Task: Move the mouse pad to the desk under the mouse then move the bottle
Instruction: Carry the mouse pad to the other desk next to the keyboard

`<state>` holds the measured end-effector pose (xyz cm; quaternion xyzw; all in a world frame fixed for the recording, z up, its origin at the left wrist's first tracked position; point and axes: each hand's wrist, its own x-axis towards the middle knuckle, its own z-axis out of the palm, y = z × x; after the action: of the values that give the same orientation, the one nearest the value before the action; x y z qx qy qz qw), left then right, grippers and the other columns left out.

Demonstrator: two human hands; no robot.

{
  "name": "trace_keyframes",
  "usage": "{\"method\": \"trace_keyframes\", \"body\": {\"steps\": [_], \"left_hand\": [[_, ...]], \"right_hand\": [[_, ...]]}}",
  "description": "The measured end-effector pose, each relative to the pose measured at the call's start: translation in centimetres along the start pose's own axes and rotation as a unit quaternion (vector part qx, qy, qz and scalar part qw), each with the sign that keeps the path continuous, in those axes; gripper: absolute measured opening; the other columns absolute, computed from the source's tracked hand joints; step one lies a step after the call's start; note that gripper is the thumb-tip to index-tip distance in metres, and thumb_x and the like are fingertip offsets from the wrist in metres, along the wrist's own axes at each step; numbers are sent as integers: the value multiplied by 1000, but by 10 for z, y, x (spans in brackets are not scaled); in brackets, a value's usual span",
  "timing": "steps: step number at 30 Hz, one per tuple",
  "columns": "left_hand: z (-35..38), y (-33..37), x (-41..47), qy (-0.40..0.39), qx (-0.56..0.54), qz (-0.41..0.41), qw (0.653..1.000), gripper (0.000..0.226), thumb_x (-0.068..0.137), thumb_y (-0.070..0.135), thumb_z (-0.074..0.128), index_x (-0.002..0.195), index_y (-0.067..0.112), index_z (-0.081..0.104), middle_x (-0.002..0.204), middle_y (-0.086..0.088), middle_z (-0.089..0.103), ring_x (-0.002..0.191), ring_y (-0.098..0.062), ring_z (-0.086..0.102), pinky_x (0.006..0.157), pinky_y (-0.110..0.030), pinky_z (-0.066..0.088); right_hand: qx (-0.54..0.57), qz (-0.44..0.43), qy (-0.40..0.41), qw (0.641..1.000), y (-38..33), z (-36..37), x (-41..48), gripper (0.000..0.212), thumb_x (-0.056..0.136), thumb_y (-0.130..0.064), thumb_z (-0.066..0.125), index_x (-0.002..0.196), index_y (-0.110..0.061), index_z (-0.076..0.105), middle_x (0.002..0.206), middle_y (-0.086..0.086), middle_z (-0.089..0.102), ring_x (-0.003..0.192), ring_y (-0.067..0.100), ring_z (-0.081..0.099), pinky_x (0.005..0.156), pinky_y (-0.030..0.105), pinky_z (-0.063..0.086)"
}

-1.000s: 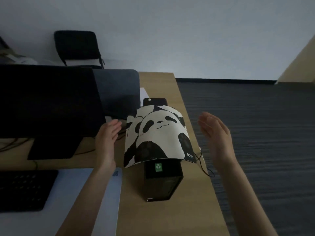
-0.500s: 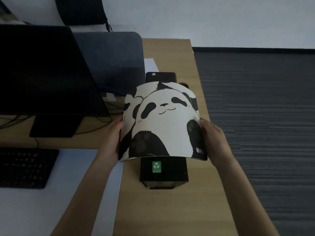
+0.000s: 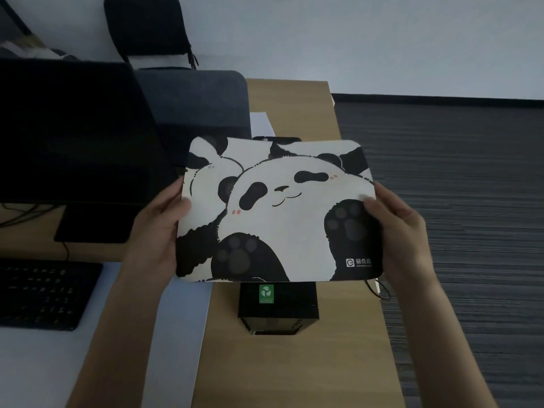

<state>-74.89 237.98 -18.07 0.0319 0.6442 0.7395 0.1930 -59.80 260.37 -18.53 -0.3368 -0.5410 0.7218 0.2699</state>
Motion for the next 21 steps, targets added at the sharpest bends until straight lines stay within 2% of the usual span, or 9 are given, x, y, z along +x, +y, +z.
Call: {"method": "trace_keyframes", "body": {"steps": [3,5,7,11,15,17,19,21], "left_hand": [[-3,11,-8,-15,-3,32,999,39,89,3,41,117,24,57,104,16,69,98,0,64,78,-17,52],[-7,18,-16,-11,-4,46,999,38,89,3,42,117,23,57,105,15,70,102,-4,64,82,-20,51],[-17,23,-27,-1,-8,58,998,39,89,4,42,121,22,56,114,9,66,107,-8,61,87,-25,48],[-49,32,-51,20,-21,76,997,38,89,5,42,119,23,58,117,6,66,106,-8,63,79,-21,52],[-91,40,-77,85,-42,94,991,35,88,4,43,109,25,62,95,15,74,92,-4,68,67,-16,53],[-116,45,-95,118,-54,102,986,34,88,4,43,99,26,65,83,15,75,80,-3,69,64,-18,55],[-142,49,-114,151,-62,111,980,35,88,4,43,88,29,68,77,15,75,73,-3,70,60,-18,55],[-172,54,-135,185,-77,121,972,34,88,3,43,90,28,65,73,16,75,70,-2,70,56,-17,54]], "right_hand": [[16,-24,-13,1000,-12,2,-7,28,84,-8,56,109,-17,65,90,1,74,83,15,68,71,26,56],[24,-34,-26,999,-21,5,-14,28,84,-7,55,108,-17,66,87,-3,75,82,14,69,70,26,56],[30,-40,-45,998,-27,11,-24,28,85,-8,54,109,-17,65,89,-1,75,83,16,69,69,26,56],[42,-39,-93,994,-30,34,-42,28,85,-8,53,109,-17,65,98,6,73,86,19,68,70,28,56],[56,-25,-163,985,-23,70,-58,29,86,-7,51,110,-16,64,91,1,75,84,18,68,70,28,57],[47,-21,-200,978,-17,93,-68,30,86,-8,51,112,-17,63,95,2,75,89,19,68,70,28,57],[39,-21,-234,971,-12,118,-82,30,86,-9,51,112,-19,64,95,0,75,88,17,69,66,25,56],[36,-18,-266,963,-6,146,-100,30,86,-7,51,112,-17,63,89,-4,76,84,14,70,63,22,56]]}}
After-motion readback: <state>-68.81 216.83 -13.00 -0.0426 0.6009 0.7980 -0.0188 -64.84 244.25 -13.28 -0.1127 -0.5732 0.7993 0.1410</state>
